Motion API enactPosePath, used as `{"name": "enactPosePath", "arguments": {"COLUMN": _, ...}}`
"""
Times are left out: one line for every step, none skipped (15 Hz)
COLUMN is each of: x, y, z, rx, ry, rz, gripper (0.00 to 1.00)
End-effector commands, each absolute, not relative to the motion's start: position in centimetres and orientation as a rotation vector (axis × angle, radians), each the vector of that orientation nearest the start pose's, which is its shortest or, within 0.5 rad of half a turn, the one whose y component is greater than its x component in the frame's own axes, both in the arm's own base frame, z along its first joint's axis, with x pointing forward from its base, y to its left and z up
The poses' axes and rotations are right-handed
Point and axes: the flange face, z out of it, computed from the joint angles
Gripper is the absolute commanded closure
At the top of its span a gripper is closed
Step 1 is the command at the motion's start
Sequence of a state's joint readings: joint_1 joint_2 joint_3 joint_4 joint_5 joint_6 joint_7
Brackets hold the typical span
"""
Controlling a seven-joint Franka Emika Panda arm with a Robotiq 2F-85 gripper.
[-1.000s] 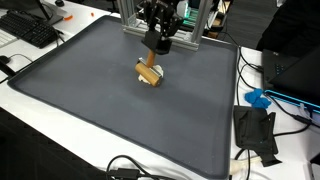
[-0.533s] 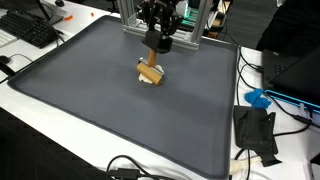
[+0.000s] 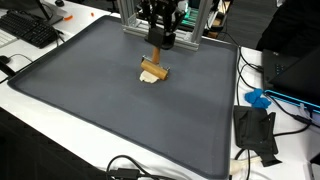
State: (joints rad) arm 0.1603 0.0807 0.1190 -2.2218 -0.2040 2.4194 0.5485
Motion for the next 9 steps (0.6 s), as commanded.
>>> {"name": "enactPosePath", "arguments": {"x": 50.77, "y": 14.88, "z": 32.24, "rx": -3.253, "ry": 0.114, "rz": -0.058, "gripper": 0.78}}
{"name": "enactPosePath", "arguments": {"x": 50.59, "y": 14.96, "z": 32.21, "rx": -3.26, "ry": 0.087, "rz": -0.042, "gripper": 0.78}}
{"name": "enactPosePath", "arguments": {"x": 50.4, "y": 15.02, "z": 32.18, "rx": -3.269, "ry": 0.065, "rz": -0.027, "gripper": 0.78}}
{"name": "enactPosePath", "arguments": {"x": 50.28, "y": 15.08, "z": 32.18, "rx": -3.274, "ry": 0.048, "rz": -0.016, "gripper": 0.78}}
{"name": "enactPosePath", "arguments": {"x": 50.28, "y": 15.02, "z": 32.23, "rx": -3.284, "ry": 0.038, "rz": -0.025, "gripper": 0.78}}
{"name": "enactPosePath", "arguments": {"x": 50.31, "y": 14.97, "z": 32.28, "rx": -3.295, "ry": 0.022, "rz": -0.044, "gripper": 0.78}}
{"name": "enactPosePath", "arguments": {"x": 50.36, "y": 14.97, "z": 32.44, "rx": -3.287, "ry": 0.005, "rz": -0.06, "gripper": 0.78}}
{"name": "enactPosePath", "arguments": {"x": 50.4, "y": 14.86, "z": 32.66, "rx": -3.286, "ry": -0.024, "rz": -0.072, "gripper": 0.78}}
{"name": "enactPosePath", "arguments": {"x": 50.4, "y": 14.81, "z": 32.82, "rx": -3.28, "ry": -0.051, "rz": -0.073, "gripper": 0.78}}
